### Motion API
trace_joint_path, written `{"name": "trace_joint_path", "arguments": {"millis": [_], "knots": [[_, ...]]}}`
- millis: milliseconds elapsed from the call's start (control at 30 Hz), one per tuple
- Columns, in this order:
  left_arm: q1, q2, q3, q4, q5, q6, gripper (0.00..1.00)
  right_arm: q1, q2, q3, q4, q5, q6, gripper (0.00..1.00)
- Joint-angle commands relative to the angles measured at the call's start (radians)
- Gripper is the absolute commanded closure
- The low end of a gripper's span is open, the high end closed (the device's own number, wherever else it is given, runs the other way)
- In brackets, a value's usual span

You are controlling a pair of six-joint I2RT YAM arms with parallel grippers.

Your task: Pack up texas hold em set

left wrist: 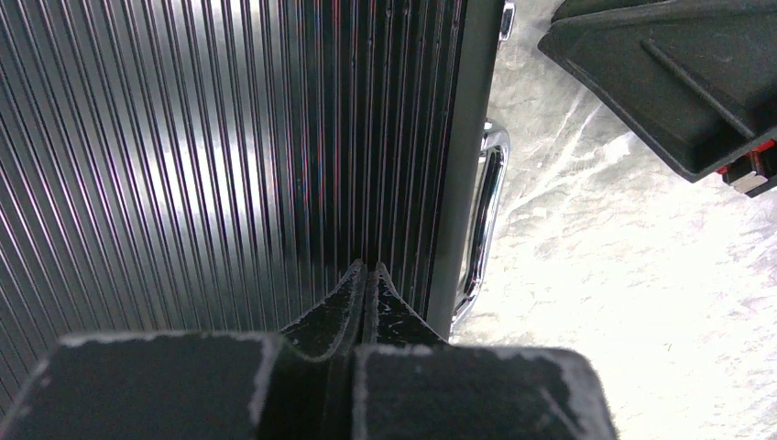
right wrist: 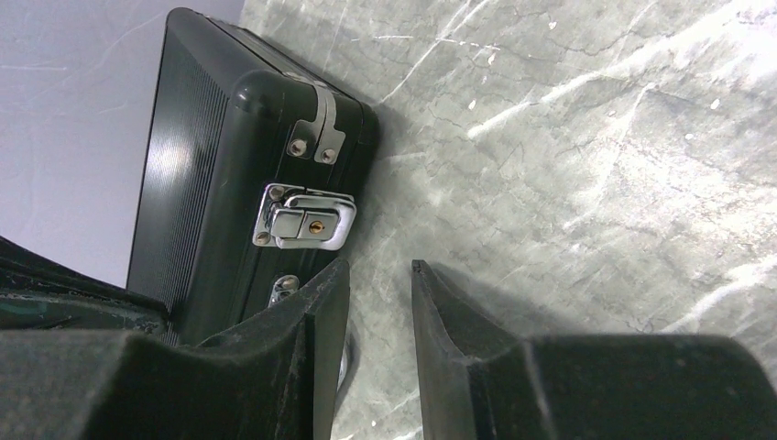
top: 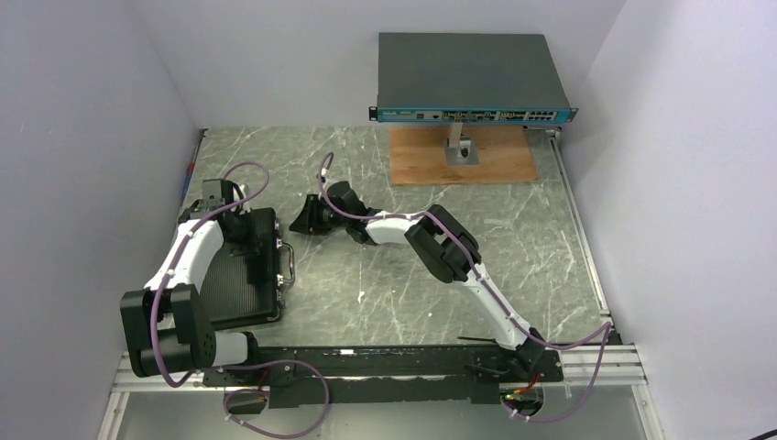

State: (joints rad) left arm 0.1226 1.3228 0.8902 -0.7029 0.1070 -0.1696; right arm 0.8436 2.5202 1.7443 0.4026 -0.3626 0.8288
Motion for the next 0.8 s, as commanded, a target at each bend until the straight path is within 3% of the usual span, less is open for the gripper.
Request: {"name": "trace_joint_path", "arguments": {"millis": [0,300,500,767], "knots": [[-0.011,0.015,-0.028,-0.017,0.014,0.007,1.00,-0.009,0.033,-0.072,-0.169,0.083,-0.077,0.65],[-0.012,0.014,-0.024,-0.018,0.022,0.013,1.00,-0.010,-0.036,-0.112,-0.203,0.084,-0.130,0.64],[-0.013,-0.084,-0.024,-0.004,0.091,0.050,0.99,-0.024,-0.273,-0.311,-0.255,0.113,-0.217,0.62],[-0.038,-0.347,-0.068,0.077,0.149,0.064,0.69,-0.082,-0.816,-0.666,-0.478,0.260,-0.335,0.55]]}}
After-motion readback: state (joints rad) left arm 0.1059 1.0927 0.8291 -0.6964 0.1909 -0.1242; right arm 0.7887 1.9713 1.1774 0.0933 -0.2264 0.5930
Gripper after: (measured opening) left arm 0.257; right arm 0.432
